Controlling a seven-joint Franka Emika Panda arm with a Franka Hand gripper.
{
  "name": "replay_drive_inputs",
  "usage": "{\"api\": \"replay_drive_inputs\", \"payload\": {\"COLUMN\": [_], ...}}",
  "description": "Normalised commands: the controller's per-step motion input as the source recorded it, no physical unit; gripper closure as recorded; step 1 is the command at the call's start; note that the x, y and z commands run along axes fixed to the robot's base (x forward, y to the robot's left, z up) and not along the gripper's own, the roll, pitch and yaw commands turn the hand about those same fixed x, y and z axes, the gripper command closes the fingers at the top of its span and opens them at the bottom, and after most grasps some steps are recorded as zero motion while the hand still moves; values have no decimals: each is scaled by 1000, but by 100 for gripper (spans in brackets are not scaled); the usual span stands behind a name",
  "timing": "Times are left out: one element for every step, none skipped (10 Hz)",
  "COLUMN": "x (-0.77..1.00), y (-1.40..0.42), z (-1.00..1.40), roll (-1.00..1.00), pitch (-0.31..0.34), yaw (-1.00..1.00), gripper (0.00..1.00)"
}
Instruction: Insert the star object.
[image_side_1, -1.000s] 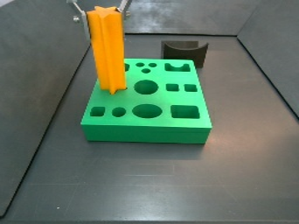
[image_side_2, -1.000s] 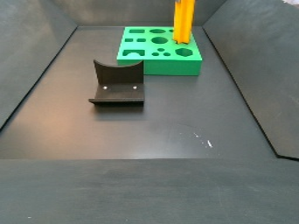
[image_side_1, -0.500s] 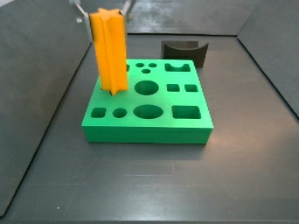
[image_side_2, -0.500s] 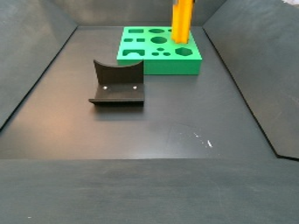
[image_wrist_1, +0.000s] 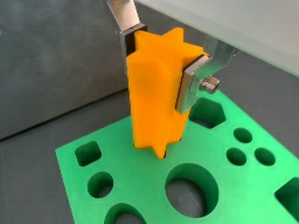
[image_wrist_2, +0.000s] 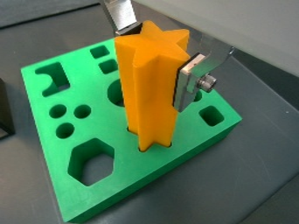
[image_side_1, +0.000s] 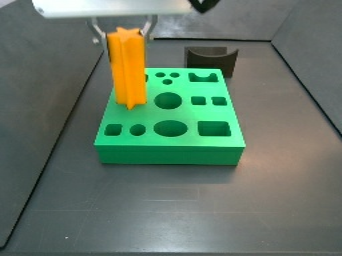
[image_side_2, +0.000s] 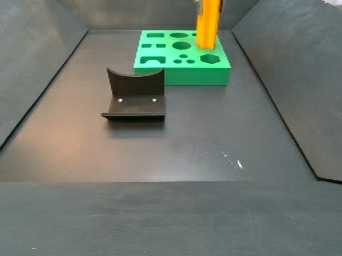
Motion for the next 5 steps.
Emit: {"api": "replay_drive_inputs", "payload": {"x": [0,0,0,0,0], "y": [0,0,0,0,0], "z": [-369,-357,-374,-389,-454], "roll": [0,0,0,0,87], "pitch": [-17,-19,-26,-41,-60], "yaw": [134,126,126,120,106], "gripper": [100,100,100,100,100]}}
